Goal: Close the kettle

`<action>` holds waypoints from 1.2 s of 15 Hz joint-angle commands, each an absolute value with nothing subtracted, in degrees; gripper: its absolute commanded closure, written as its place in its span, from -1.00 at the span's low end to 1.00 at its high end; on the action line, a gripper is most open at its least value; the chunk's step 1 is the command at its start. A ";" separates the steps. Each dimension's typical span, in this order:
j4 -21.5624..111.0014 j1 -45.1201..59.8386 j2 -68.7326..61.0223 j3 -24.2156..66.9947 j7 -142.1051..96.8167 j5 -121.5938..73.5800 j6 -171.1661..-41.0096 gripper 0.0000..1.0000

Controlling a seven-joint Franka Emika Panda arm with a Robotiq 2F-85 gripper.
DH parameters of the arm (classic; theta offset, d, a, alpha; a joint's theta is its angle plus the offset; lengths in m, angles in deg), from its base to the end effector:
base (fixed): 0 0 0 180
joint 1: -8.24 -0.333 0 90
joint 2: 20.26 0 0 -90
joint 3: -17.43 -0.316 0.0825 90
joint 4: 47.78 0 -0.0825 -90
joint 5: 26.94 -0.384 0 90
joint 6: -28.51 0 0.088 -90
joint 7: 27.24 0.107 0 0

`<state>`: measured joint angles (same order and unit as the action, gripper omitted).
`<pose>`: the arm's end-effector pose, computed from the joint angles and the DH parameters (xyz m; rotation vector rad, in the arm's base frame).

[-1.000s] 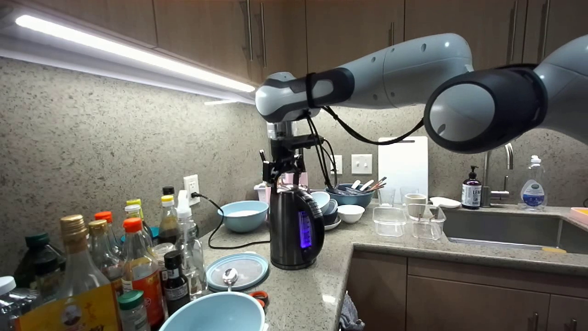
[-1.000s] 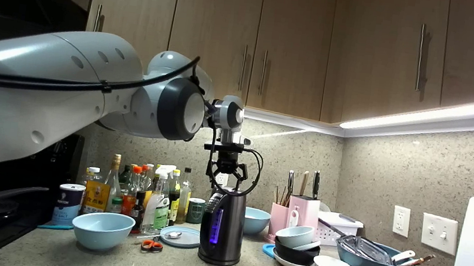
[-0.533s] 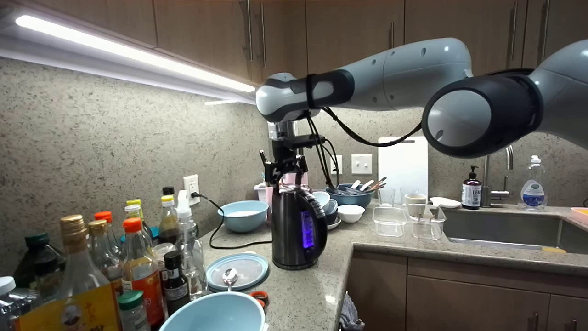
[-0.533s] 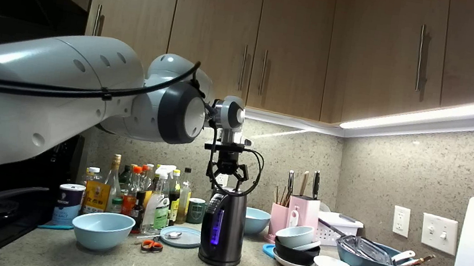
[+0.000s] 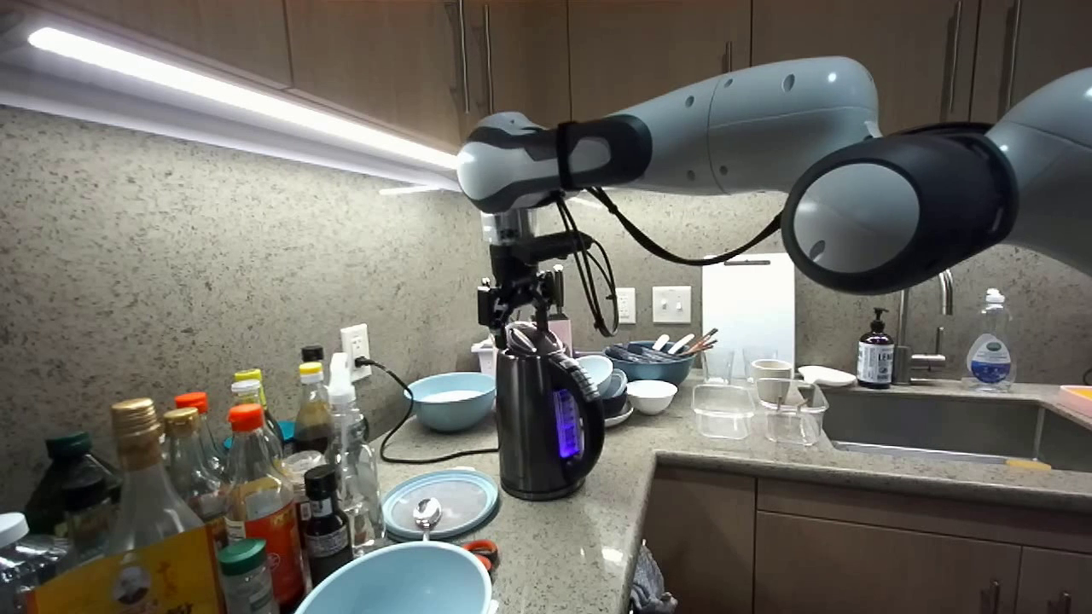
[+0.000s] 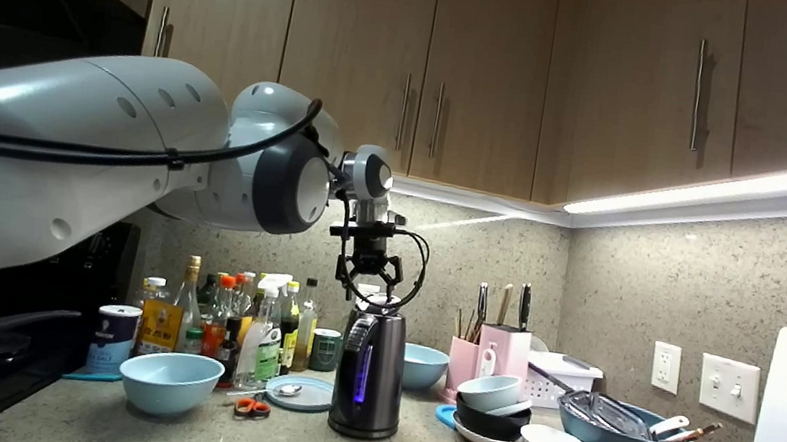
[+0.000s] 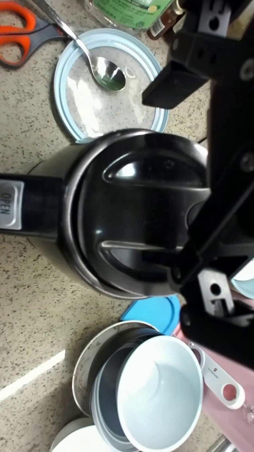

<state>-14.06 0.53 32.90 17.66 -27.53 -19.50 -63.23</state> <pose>0.7729 0.0895 0.4615 3.0040 0.2043 0.1403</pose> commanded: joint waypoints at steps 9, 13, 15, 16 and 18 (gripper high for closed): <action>-17.62 -4.40 29.58 19.24 -25.89 -17.90 -61.03 -1.00; -17.20 -4.31 27.30 20.19 -23.70 -18.47 -53.13 -1.00; -17.61 -4.14 26.04 20.05 -22.50 -19.27 -48.04 -1.00; -17.77 -4.10 25.48 19.88 -21.80 -19.54 -45.90 -1.00; -25.12 -3.66 28.50 19.41 -21.28 -19.95 -39.55 -1.00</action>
<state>-19.30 -4.03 27.29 19.91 -23.39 -18.84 -47.23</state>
